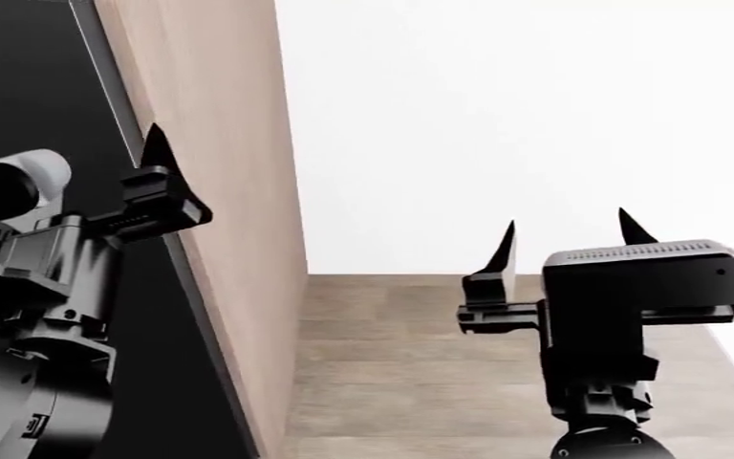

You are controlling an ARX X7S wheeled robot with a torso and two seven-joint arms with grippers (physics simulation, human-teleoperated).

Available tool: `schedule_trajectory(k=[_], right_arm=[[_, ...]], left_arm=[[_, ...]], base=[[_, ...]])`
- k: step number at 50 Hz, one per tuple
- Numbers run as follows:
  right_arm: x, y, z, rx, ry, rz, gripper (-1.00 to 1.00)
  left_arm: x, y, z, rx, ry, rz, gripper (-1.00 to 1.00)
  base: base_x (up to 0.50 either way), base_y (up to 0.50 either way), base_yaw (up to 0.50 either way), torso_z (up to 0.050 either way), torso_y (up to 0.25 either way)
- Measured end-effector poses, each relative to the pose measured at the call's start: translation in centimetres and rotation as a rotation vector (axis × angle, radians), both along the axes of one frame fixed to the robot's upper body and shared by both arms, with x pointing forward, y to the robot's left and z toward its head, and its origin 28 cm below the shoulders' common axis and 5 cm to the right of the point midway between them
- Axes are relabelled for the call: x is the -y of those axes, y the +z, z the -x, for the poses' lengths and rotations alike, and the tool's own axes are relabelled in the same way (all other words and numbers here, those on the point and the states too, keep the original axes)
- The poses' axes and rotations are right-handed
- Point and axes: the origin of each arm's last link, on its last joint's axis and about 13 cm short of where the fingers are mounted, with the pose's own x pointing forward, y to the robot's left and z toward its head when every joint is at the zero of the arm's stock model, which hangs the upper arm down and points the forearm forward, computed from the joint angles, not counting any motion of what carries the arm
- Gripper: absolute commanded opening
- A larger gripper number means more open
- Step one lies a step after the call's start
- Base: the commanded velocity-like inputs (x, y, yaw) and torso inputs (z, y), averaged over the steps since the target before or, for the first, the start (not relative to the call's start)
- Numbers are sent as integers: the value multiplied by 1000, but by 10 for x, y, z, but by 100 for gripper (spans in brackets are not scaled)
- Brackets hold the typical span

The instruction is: Open the fridge door

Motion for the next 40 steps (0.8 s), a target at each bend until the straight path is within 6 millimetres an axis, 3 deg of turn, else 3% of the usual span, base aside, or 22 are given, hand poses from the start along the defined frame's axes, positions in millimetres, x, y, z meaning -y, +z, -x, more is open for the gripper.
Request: schedule_trajectory(k=[40], right_arm=[[-2, 4, 3, -3, -6, 18, 100]], left_arm=[[-2, 2, 5, -5, -21, 2, 100]], base=[[0, 500, 0, 0, 0]])
